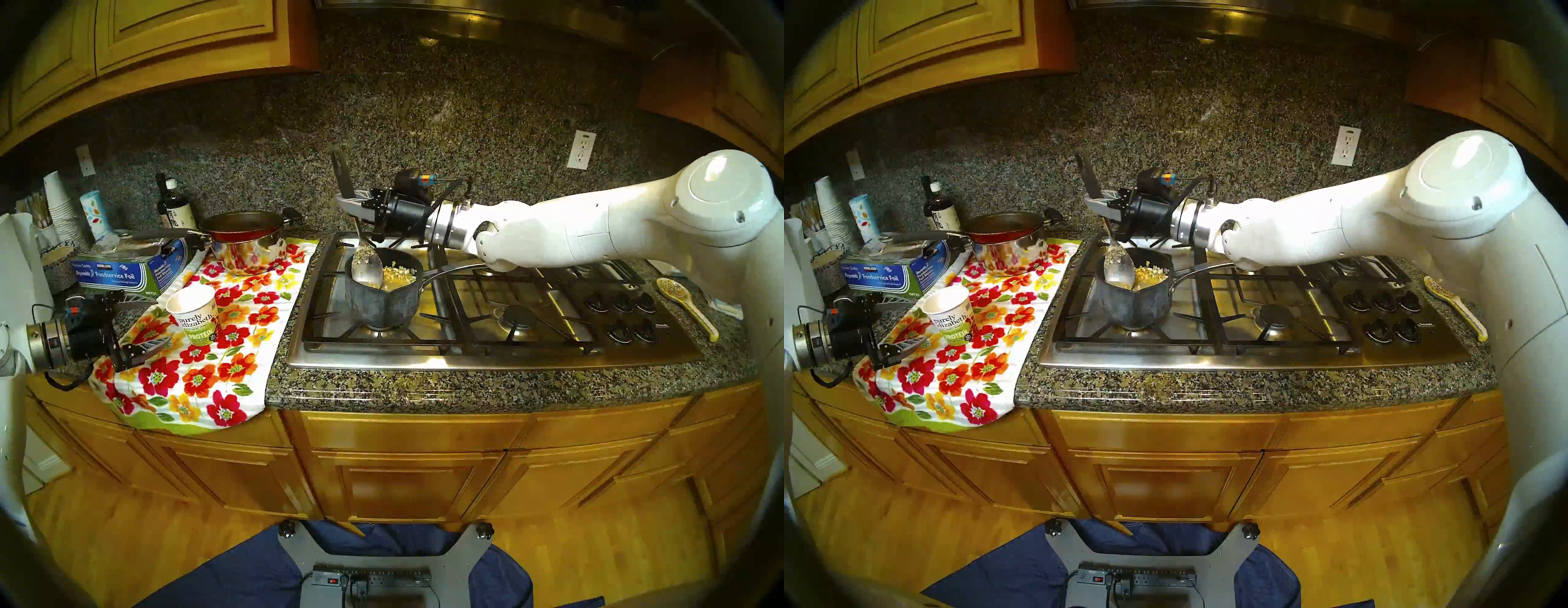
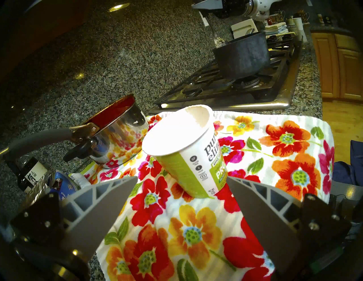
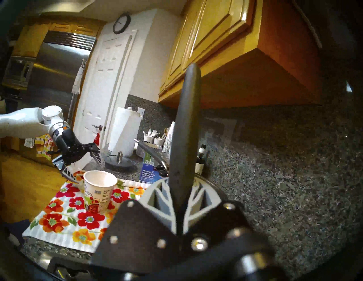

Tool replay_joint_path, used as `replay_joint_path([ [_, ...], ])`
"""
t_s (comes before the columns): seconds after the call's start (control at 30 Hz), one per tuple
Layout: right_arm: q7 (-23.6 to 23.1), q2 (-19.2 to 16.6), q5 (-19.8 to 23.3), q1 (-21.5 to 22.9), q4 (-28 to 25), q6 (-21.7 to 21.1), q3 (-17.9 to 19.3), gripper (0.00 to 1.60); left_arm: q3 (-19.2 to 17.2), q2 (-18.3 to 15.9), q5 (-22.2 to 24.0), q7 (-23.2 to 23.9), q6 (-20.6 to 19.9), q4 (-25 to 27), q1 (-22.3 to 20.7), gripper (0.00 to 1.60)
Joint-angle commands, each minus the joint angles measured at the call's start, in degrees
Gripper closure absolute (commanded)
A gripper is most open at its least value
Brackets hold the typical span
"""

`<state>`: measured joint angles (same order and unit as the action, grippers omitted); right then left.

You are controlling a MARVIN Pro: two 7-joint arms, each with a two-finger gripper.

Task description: Pour oats into pot and stir with a spoon

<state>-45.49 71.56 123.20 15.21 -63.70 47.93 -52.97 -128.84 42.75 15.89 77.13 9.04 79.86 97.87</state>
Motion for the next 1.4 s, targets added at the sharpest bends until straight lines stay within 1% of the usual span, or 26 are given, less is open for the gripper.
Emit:
replay_joint_path([
  [0.0, 0.3, -4.8, 0.5, 4.9, -5.0, 0.8, 0.3, 1.6, -1.2, -0.8, 0.7, 0.0, 0.0, 0.8, -1.0, 0.0],
  [0.13, 0.1, -7.5, -0.1, 5.7, -7.6, 1.1, -1.4, 1.6, -1.2, -0.8, 0.7, -0.1, 0.0, 0.8, -1.0, 0.0],
  [0.17, 0.0, -6.4, 0.9, 5.6, -6.6, 1.7, -3.0, 1.6, -1.2, -0.8, 0.7, -0.1, 0.0, 0.8, -1.0, 0.0],
  [0.2, 0.2, -8.6, -0.4, 6.0, -8.3, 1.0, -2.5, 1.6, -1.2, -0.8, 0.7, -0.1, 0.0, 0.8, -1.0, 0.0],
  [0.27, 0.1, -9.6, -0.5, 6.3, -8.7, 1.2, -3.8, 1.6, -1.2, -0.8, 0.7, -0.1, 0.0, 0.8, -1.0, 0.0],
  [0.3, 0.1, -10.0, -0.5, 6.3, -8.6, 1.3, -4.4, 1.6, -1.1, -0.8, 0.7, -0.1, 0.0, 0.8, -1.0, 0.0],
  [0.33, 0.2, -9.4, 0.0, 6.6, -8.1, 1.7, -6.1, 1.6, -1.1, -0.8, 0.7, -0.1, 0.0, 0.8, -1.0, 0.0],
  [0.37, 0.2, -10.6, -0.8, 6.4, -8.4, 1.4, -5.8, 1.6, -1.1, -0.8, 0.7, -0.1, 0.0, 0.8, -1.0, 0.0],
  [0.4, 0.3, -10.8, -0.8, 6.4, -8.2, 1.5, -6.4, 1.6, -1.2, -0.8, 0.7, -0.1, 0.0, 0.8, -1.0, 0.0],
  [0.43, 0.3, -10.8, -0.8, 6.4, -8.2, 1.5, -6.4, 1.6, -1.2, -0.8, 0.7, -0.1, 0.0, 0.8, -1.0, 0.0],
  [0.47, 0.5, -10.8, -0.8, 6.3, -7.2, 1.6, -7.6, 1.6, -1.2, -0.8, 0.7, -0.1, 0.0, 0.8, -1.0, 0.0],
  [0.53, 0.6, -10.8, -0.8, 6.2, -6.8, 1.7, -7.9, 1.6, -1.2, -0.8, 0.7, -0.1, 0.0, 0.8, -1.0, 0.0],
  [0.57, 0.9, -10.2, -0.8, 5.8, -5.2, 1.9, -8.3, 1.6, -1.2, -0.8, 0.7, 0.0, 0.0, 0.8, -1.0, 0.0],
  [0.77, 1.3, -8.5, -0.2, 4.8, -1.9, 1.7, -7.7, 1.6, -1.2, -0.8, 0.8, 0.0, 0.0, 0.8, -1.0, 0.0],
  [0.8, 1.5, -7.5, -0.1, 4.1, -0.5, 1.7, -7.3, 1.6, -1.2, -0.8, 0.8, 0.0, -0.1, 0.8, -1.0, 0.0],
  [1.03, 1.1, -5.2, 0.7, 1.9, 3.1, 1.4, -5.9, 1.6, -1.2, -0.8, 0.8, 0.0, -0.1, 0.8, -1.0, 0.0],
  [1.2, 0.5, -4.2, 1.2, 0.7, 4.6, 1.5, -5.0, 1.6, -1.3, -0.8, 0.8, 0.0, -0.1, 0.8, -1.0, 0.0],
  [1.37, 0.4, -3.5, 1.6, 0.9, 4.3, 1.3, -4.1, 1.6, -1.2, -0.8, 0.8, 0.0, -0.1, 0.8, -1.0, 0.0],
])
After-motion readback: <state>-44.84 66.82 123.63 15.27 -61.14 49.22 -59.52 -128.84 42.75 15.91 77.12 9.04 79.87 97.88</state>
